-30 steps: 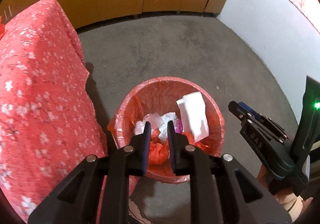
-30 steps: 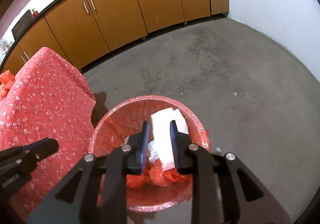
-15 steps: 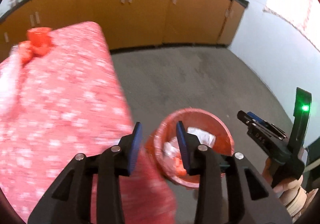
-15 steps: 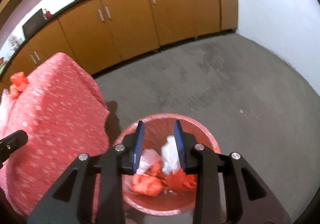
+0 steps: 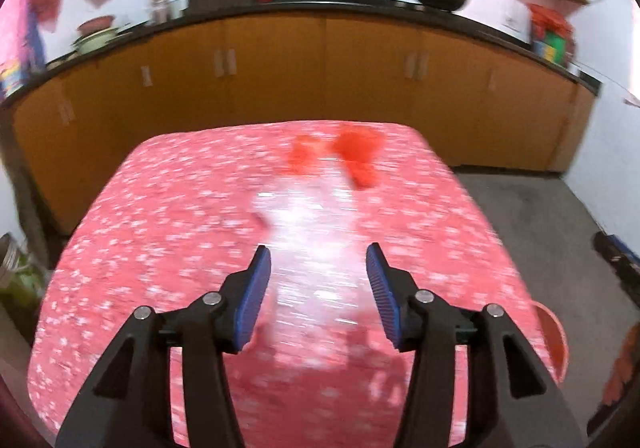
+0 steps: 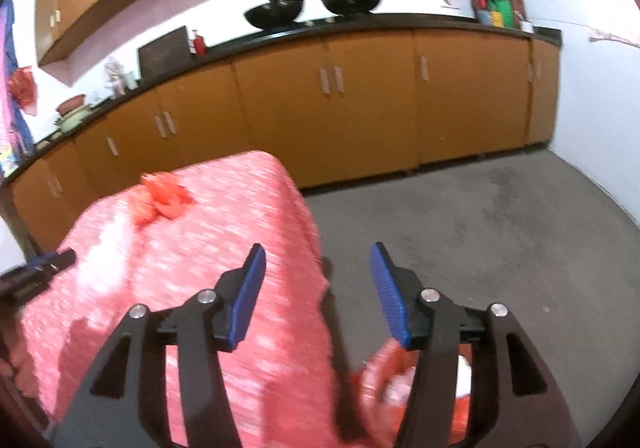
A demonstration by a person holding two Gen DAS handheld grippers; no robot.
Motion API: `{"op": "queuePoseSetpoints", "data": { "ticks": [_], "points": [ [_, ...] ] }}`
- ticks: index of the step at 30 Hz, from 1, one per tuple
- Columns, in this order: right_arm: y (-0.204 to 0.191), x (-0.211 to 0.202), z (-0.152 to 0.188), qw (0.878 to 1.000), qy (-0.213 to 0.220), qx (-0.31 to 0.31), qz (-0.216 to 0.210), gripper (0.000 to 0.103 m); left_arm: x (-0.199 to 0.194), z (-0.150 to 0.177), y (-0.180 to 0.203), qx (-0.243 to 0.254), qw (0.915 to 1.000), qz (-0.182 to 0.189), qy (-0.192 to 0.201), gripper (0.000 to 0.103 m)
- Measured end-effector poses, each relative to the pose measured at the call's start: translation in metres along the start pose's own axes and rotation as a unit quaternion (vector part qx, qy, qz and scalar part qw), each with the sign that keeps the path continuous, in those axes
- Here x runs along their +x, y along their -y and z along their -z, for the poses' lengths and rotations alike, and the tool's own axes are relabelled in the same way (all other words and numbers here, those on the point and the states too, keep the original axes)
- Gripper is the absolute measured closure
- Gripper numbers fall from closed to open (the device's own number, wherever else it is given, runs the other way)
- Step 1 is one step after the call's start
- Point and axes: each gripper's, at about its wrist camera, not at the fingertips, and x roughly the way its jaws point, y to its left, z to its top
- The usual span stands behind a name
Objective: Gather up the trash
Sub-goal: 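Move both open grippers back over the table, then grasp the bubble wrap with the left gripper while the right gripper grasps a red bag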
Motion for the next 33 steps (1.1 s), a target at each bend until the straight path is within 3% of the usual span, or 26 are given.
{"op": "queuePoseSetpoints", "data": {
  "ticks": [2,4,8,15,17,21,25,33],
  "points": [
    [-0.019,0.004,-0.004,1.0,0.0,-0.003,-0.012,0.045,0.01,-0.001,-0.016,-0.016,0.9998,-0.003,-0.012,0.048],
    [-0.043,0.011,-0.007,1.0,-0.002,-0.008,-0.02,0.045,0.019,-0.002,-0.029,-0.039,0.9988,0.009,-0.027,0.043],
    [-0.073,0.023,-0.006,0.999,-0.013,-0.024,-0.027,0.045,0.028,-0.002,-0.039,-0.069,0.9959,0.04,-0.043,0.043],
    [-0.1,0.039,-0.002,0.998,-0.03,-0.043,-0.023,0.045,0.047,-0.003,-0.024,-0.04,0.9953,0.069,-0.055,0.042],
    [-0.105,0.042,0.0,0.998,-0.034,-0.047,-0.021,0.045,0.053,-0.002,-0.024,-0.035,0.9947,0.073,-0.062,0.047],
    [-0.114,0.045,0.004,0.998,-0.038,-0.054,-0.019,0.045,0.059,0.007,-0.02,-0.017,0.9938,0.081,-0.073,0.073],
    [-0.122,0.046,0.005,0.997,-0.04,-0.064,-0.021,0.045,0.054,0.012,-0.021,-0.005,0.9953,0.073,-0.064,0.086],
    [-0.136,0.048,0.003,0.996,-0.04,-0.079,-0.026,0.046,0.033,0.018,-0.067,-0.007,0.9983,0.038,-0.042,0.092]
  ]
}}
